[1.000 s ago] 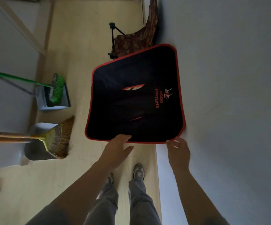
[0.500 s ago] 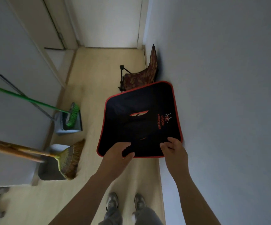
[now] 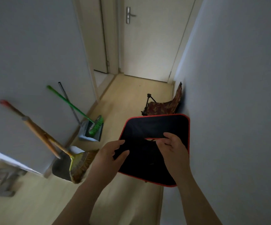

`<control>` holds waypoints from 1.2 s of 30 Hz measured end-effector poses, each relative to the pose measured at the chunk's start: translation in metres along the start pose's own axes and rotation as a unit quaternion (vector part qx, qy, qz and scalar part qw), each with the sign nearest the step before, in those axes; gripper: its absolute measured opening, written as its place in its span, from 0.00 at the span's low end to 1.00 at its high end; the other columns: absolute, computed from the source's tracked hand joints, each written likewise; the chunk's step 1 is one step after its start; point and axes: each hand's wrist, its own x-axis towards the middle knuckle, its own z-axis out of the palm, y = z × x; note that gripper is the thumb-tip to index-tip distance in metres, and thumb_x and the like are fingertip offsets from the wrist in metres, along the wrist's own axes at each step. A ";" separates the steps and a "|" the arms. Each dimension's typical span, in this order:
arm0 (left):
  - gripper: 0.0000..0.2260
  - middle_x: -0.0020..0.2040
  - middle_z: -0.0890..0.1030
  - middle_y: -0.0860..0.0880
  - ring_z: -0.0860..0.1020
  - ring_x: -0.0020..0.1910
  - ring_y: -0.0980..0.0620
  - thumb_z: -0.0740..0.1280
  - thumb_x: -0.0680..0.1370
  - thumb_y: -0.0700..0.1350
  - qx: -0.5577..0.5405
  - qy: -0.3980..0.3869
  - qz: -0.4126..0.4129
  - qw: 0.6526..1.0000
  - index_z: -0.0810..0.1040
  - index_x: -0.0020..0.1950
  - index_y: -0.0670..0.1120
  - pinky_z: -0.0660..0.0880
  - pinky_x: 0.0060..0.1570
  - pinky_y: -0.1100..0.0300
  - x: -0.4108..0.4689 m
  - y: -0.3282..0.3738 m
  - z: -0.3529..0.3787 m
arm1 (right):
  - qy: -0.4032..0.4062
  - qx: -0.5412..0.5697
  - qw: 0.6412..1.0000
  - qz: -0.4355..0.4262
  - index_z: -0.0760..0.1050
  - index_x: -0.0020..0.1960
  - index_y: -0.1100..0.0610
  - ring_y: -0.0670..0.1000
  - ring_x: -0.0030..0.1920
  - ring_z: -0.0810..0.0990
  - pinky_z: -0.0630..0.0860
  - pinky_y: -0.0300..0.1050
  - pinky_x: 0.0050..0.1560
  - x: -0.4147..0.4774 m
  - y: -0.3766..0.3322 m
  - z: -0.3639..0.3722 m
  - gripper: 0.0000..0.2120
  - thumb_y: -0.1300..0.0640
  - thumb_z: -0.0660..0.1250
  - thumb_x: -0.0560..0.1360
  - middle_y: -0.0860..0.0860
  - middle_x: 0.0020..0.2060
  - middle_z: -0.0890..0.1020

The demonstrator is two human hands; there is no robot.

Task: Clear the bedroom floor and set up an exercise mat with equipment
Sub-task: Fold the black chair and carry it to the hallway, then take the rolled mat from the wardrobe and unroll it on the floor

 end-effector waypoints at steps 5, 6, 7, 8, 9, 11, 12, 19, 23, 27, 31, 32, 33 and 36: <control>0.16 0.57 0.75 0.63 0.75 0.56 0.61 0.66 0.76 0.54 -0.004 0.045 -0.001 0.999 0.74 0.64 0.57 0.71 0.52 0.68 -0.028 -0.002 -0.039 | -0.061 0.033 0.996 -0.055 0.73 0.65 0.54 0.45 0.53 0.81 0.77 0.37 0.55 -0.015 -0.037 0.022 0.17 0.53 0.68 0.77 0.48 0.53 0.82; 0.17 0.58 0.75 0.62 0.76 0.56 0.61 0.66 0.75 0.54 -0.008 0.062 -0.008 0.998 0.74 0.64 0.57 0.71 0.52 0.67 -0.035 -0.006 -0.051 | -0.078 0.034 0.994 -0.066 0.73 0.65 0.53 0.43 0.53 0.81 0.76 0.33 0.51 -0.019 -0.047 0.030 0.17 0.53 0.68 0.77 0.47 0.52 0.82; 0.17 0.58 0.76 0.61 0.76 0.56 0.60 0.66 0.75 0.55 -0.017 0.079 -0.017 0.997 0.75 0.63 0.57 0.73 0.53 0.64 -0.041 -0.010 -0.063 | -0.094 0.035 0.992 -0.077 0.73 0.65 0.53 0.41 0.52 0.80 0.75 0.30 0.48 -0.023 -0.057 0.039 0.17 0.53 0.68 0.77 0.46 0.52 0.82; 0.16 0.58 0.78 0.60 0.77 0.55 0.60 0.67 0.74 0.55 -0.031 0.102 -0.021 0.994 0.77 0.61 0.56 0.75 0.54 0.60 -0.048 -0.014 -0.076 | -0.112 0.038 0.989 -0.086 0.73 0.65 0.53 0.41 0.52 0.80 0.74 0.29 0.47 -0.029 -0.068 0.050 0.17 0.53 0.68 0.77 0.46 0.53 0.82; 0.16 0.57 0.79 0.59 0.79 0.54 0.59 0.67 0.73 0.55 -0.045 0.127 -0.028 0.990 0.78 0.60 0.56 0.76 0.54 0.58 -0.056 -0.020 -0.090 | -0.130 0.039 0.986 -0.097 0.73 0.64 0.52 0.40 0.52 0.80 0.74 0.29 0.46 -0.036 -0.080 0.062 0.17 0.53 0.68 0.77 0.46 0.53 0.82; 0.12 0.52 0.81 0.58 0.80 0.50 0.58 0.70 0.73 0.53 -0.057 0.180 -0.051 0.981 0.79 0.56 0.57 0.76 0.50 0.62 -0.078 -0.034 -0.123 | -0.166 0.043 0.978 -0.122 0.73 0.64 0.51 0.40 0.52 0.79 0.72 0.29 0.44 -0.053 -0.104 0.093 0.16 0.53 0.68 0.77 0.45 0.53 0.82; 0.11 0.51 0.81 0.58 0.81 0.48 0.58 0.71 0.73 0.50 -0.059 0.201 -0.056 0.976 0.79 0.55 0.59 0.77 0.48 0.63 -0.086 -0.040 -0.136 | -0.181 0.049 0.973 -0.131 0.72 0.64 0.51 0.39 0.51 0.79 0.72 0.27 0.43 -0.061 -0.114 0.106 0.16 0.54 0.68 0.77 0.45 0.52 0.82; 0.19 0.56 0.81 0.56 0.80 0.53 0.56 0.68 0.70 0.60 -0.057 0.344 -0.117 0.930 0.77 0.59 0.59 0.78 0.54 0.57 -0.201 -0.113 -0.260 | -0.325 0.040 0.916 -0.232 0.73 0.60 0.48 0.40 0.50 0.80 0.75 0.28 0.43 -0.173 -0.196 0.242 0.13 0.52 0.68 0.76 0.43 0.50 0.81; 0.14 0.54 0.82 0.56 0.81 0.52 0.56 0.71 0.72 0.54 -0.060 0.428 -0.133 0.892 0.80 0.57 0.55 0.79 0.54 0.49 -0.271 -0.151 -0.323 | -0.386 0.048 0.878 -0.280 0.72 0.62 0.49 0.39 0.51 0.79 0.75 0.31 0.47 -0.248 -0.234 0.310 0.15 0.51 0.68 0.76 0.42 0.51 0.80; 0.11 0.51 0.82 0.59 0.80 0.51 0.60 0.72 0.73 0.48 -0.064 0.488 -0.158 0.856 0.78 0.53 0.60 0.78 0.54 0.55 -0.339 -0.185 -0.375 | -0.434 0.040 0.841 -0.322 0.72 0.60 0.45 0.34 0.46 0.78 0.72 0.23 0.41 -0.320 -0.263 0.369 0.13 0.50 0.68 0.76 0.38 0.49 0.79; 0.12 0.51 0.82 0.59 0.80 0.51 0.62 0.71 0.73 0.49 -0.057 0.537 -0.182 0.822 0.80 0.56 0.55 0.77 0.55 0.60 -0.390 -0.214 -0.419 | -0.476 0.037 0.805 -0.353 0.72 0.60 0.45 0.29 0.46 0.77 0.71 0.21 0.42 -0.374 -0.292 0.418 0.13 0.50 0.68 0.76 0.36 0.48 0.78; 0.12 0.51 0.82 0.60 0.80 0.51 0.63 0.71 0.73 0.48 -0.051 0.547 -0.182 0.816 0.80 0.57 0.54 0.77 0.54 0.62 -0.398 -0.220 -0.432 | -0.486 0.036 0.795 -0.362 0.72 0.60 0.45 0.31 0.46 0.77 0.71 0.22 0.42 -0.386 -0.302 0.430 0.13 0.50 0.67 0.77 0.37 0.49 0.79; 0.12 0.50 0.81 0.61 0.79 0.50 0.64 0.71 0.74 0.48 -0.045 0.555 -0.182 0.810 0.79 0.57 0.54 0.76 0.54 0.65 -0.404 -0.225 -0.447 | -0.493 0.038 0.786 -0.372 0.72 0.61 0.46 0.33 0.48 0.78 0.71 0.22 0.43 -0.396 -0.313 0.442 0.14 0.49 0.67 0.77 0.38 0.50 0.79; 0.14 0.52 0.80 0.61 0.78 0.51 0.64 0.70 0.75 0.49 -0.009 0.580 -0.175 0.795 0.78 0.59 0.53 0.74 0.51 0.69 -0.421 -0.238 -0.496 | -0.501 0.057 0.763 -0.404 0.73 0.63 0.48 0.38 0.51 0.79 0.71 0.22 0.45 -0.424 -0.350 0.481 0.15 0.50 0.67 0.77 0.42 0.52 0.81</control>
